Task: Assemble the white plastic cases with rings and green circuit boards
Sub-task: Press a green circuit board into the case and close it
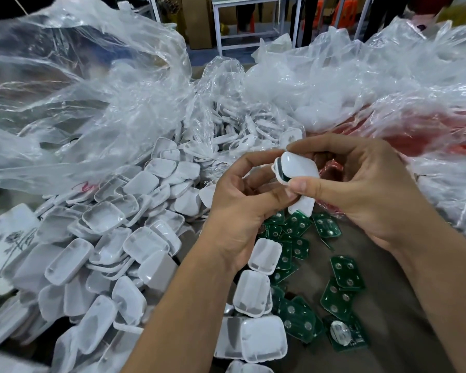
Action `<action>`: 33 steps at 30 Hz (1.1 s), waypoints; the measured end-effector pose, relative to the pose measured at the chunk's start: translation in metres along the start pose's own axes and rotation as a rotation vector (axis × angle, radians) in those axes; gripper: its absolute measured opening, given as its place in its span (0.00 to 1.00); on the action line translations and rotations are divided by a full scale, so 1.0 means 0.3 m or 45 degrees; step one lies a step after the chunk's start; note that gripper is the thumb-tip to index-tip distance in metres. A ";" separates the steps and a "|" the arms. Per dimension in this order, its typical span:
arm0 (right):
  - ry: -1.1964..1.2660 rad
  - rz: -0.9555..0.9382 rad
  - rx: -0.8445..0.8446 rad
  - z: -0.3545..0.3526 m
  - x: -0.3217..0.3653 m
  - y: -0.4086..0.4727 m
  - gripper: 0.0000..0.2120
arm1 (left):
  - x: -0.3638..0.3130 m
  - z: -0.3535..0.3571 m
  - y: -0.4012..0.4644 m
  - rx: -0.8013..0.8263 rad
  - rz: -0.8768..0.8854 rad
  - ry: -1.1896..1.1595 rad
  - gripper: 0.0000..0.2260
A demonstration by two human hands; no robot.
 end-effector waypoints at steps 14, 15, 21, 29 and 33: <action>0.208 0.190 0.032 -0.003 0.008 -0.004 0.21 | 0.018 0.012 0.008 -0.026 -0.005 0.013 0.19; 0.213 0.205 0.029 -0.003 0.007 -0.004 0.22 | 0.018 0.011 0.008 -0.034 -0.001 0.020 0.19; 0.217 0.258 0.018 0.001 0.007 -0.004 0.22 | 0.020 0.005 0.010 -0.061 0.040 0.040 0.20; 0.199 0.301 0.005 0.007 -0.001 -0.008 0.25 | 0.025 0.003 0.010 -0.076 0.073 0.006 0.20; 0.195 0.313 -0.007 0.018 -0.002 -0.010 0.26 | 0.022 0.003 0.012 -0.101 0.081 -0.007 0.22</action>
Point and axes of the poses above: each hand's wrist, its own y-axis towards the middle knuckle, its own z-axis out of the palm, x = y × z, the point moved 3 cm from there along y, towards the middle knuckle, and after that the axes turned 4 degrees about -y, right-handed, at the moved point
